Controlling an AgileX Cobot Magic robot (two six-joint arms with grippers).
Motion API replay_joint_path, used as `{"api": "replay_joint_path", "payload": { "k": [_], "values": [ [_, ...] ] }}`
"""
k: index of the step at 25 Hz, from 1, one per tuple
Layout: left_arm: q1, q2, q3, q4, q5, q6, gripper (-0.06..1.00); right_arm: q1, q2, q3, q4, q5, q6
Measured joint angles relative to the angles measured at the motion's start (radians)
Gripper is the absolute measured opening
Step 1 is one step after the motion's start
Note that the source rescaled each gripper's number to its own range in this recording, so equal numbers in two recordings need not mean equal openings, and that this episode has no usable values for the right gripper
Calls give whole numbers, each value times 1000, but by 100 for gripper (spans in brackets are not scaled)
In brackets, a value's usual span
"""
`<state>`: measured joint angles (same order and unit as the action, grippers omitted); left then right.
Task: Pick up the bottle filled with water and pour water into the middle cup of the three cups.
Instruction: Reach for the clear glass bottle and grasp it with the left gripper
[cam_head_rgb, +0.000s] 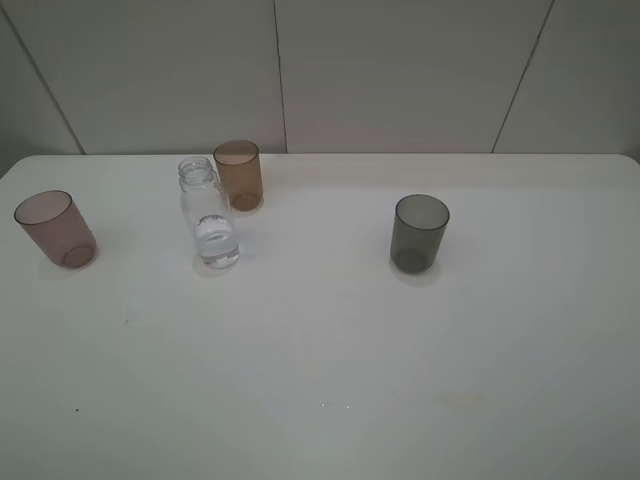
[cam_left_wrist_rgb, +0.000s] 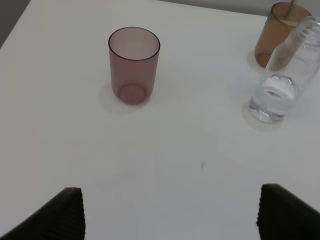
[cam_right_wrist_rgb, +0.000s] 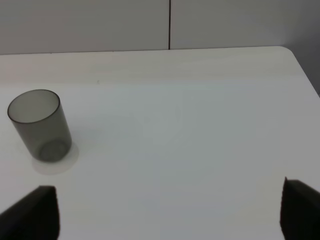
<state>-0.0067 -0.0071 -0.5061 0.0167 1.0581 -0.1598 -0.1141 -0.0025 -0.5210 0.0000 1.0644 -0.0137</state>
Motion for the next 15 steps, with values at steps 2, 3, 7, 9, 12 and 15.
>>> {"api": "replay_joint_path", "payload": {
  "k": [2,3,7,9,12,15],
  "values": [
    [-12,0,0,-4,0,0,59,0,0,0,0,0,0],
    [-20,0,0,-5,0,0,59,0,0,0,0,0,0],
    [-36,0,0,-7,0,0,59,0,0,0,0,0,0],
    [-36,0,0,-7,0,0,59,0,0,0,0,0,0],
    [-36,0,0,-7,0,0,59,0,0,0,0,0,0],
    [-36,2,0,-9,0,1,59,0,0,0,0,0,0]
  ]
}}
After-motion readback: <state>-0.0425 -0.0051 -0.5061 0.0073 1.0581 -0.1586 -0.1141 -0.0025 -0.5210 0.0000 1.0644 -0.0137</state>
